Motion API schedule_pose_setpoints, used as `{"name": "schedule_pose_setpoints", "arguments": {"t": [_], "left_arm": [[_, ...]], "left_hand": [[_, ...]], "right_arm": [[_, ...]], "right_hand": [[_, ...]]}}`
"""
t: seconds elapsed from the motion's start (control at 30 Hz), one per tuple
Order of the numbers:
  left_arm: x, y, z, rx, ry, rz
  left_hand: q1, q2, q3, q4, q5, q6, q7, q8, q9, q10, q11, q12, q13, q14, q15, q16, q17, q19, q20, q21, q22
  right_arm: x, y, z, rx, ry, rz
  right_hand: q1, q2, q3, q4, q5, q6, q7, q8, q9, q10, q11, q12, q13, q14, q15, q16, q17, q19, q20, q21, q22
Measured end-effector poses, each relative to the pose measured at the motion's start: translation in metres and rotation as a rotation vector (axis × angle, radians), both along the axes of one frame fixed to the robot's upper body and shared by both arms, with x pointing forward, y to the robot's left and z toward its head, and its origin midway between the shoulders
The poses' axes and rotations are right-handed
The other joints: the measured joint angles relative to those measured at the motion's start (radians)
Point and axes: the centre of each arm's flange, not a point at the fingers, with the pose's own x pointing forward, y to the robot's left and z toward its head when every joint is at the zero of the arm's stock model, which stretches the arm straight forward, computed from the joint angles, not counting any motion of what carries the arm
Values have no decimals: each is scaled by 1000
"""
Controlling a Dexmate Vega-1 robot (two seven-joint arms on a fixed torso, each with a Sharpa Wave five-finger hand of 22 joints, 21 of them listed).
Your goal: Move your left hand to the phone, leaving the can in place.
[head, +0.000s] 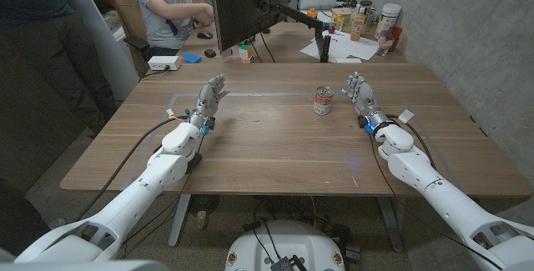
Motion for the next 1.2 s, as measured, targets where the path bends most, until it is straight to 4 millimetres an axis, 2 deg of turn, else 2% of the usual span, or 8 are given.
{"name": "schedule_pose_setpoints", "arguments": {"t": [0.27,0.4,0.53,0.67,0.9,1.03,1.07,1.2], "left_arm": [[-2,-1,0,3,-4,-3],[-6,-1,1,12,-8,23],[-11,-2,1,26,-10,51],[-16,-2,0,47,-4,79],[-33,0,0,118,2,130],[-29,3,-6,141,35,172],[-44,3,-1,190,16,171],[-56,7,-3,275,27,204]], "left_hand": [[0,0,0,0,0,0,0,1,0,0,0,0,0,0,0,0,0,-4,6,17,0],[0,0,10,-2,0,40,-40,11,0,51,-16,20,0,64,6,31,0,-3,123,21,0],[0,0,14,-6,0,73,-61,19,0,89,-26,27,0,100,19,44,0,-5,167,21,0],[0,0,14,-6,-4,101,-83,27,0,105,-21,30,0,120,22,55,1,-5,170,21,0],[0,0,13,-7,-14,201,-109,52,5,169,-20,45,0,174,53,79,5,-5,178,13,0],[0,0,8,-20,-23,268,-120,70,8,220,-14,61,4,199,59,83,2,-5,178,5,0],[0,0,7,-20,-23,278,-120,70,9,227,-14,63,5,206,61,88,2,-5,178,5,0],[0,0,4,-30,-27,287,-126,70,9,237,-15,63,5,215,59,89,-3,-5,177,5,0]], "right_arm": [[-5,0,0,10,-8,2],[-6,1,-1,11,-8,3],[-6,1,-1,11,-9,3],[-6,1,-1,15,-9,4],[-7,1,-2,14,-11,7],[-6,0,-2,25,-10,5],[-6,0,-3,16,-9,8],[-6,0,-4,15,-8,8]], "right_hand": [[0,0,0,0,0,-1,2,0,2,0,0,1,0,0,0,0,0,0,0,4,0],[0,0,0,0,0,-1,2,0,2,0,0,1,0,0,0,0,0,0,0,4,0],[0,0,0,0,0,-1,2,0,2,0,0,1,0,-3,-4,0,0,0,0,4,0],[0,0,0,0,0,-1,2,0,2,0,0,1,0,-3,-4,0,0,0,0,4,0],[0,0,0,0,0,-1,1,0,2,0,0,1,0,-3,-4,0,0,0,0,4,0],[0,0,0,0,0,-1,1,0,2,0,0,1,0,-3,-4,0,0,0,0,4,0],[0,0,0,0,0,-1,2,0,2,0,0,1,0,-3,-4,0,0,0,0,4,0],[0,0,0,0,0,-1,1,0,2,0,0,1,0,-3,-4,0,0,0,0,4,0]]}}
